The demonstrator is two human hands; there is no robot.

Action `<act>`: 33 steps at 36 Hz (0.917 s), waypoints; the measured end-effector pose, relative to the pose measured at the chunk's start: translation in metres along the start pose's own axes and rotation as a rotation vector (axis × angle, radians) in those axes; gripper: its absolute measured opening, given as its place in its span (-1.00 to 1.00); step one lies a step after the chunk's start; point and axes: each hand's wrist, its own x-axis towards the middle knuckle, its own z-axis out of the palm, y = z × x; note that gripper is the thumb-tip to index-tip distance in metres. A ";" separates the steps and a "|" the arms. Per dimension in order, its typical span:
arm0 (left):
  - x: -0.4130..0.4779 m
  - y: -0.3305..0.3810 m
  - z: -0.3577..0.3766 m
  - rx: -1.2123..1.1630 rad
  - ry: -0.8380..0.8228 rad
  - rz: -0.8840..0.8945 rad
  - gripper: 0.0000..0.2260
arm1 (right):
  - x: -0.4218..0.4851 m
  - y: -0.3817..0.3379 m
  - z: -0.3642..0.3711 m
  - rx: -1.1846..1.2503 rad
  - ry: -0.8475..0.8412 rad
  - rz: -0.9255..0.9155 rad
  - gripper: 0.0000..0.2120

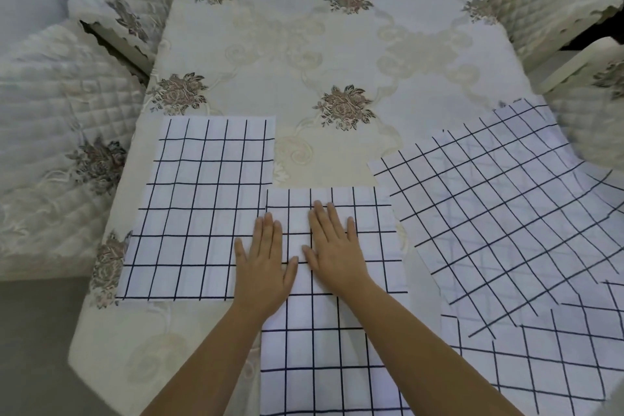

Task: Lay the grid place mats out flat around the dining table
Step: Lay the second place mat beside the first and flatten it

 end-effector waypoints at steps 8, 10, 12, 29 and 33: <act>0.002 -0.007 -0.002 -0.026 -0.013 -0.069 -0.36 | -0.005 0.057 -0.003 0.031 0.051 0.171 -0.37; 0.004 -0.009 -0.002 -0.035 -0.006 -0.075 -0.37 | -0.007 0.070 -0.007 0.046 0.042 0.210 -0.37; 0.006 -0.008 -0.003 -0.078 0.026 -0.065 -0.41 | -0.006 0.074 -0.010 0.073 0.071 0.227 -0.37; 0.052 -0.001 -0.015 0.035 -0.005 0.005 -0.46 | 0.025 0.034 -0.006 0.005 0.017 0.005 -0.44; 0.051 -0.009 -0.018 0.031 0.006 -0.010 -0.47 | 0.012 0.062 -0.010 0.045 0.018 0.139 -0.36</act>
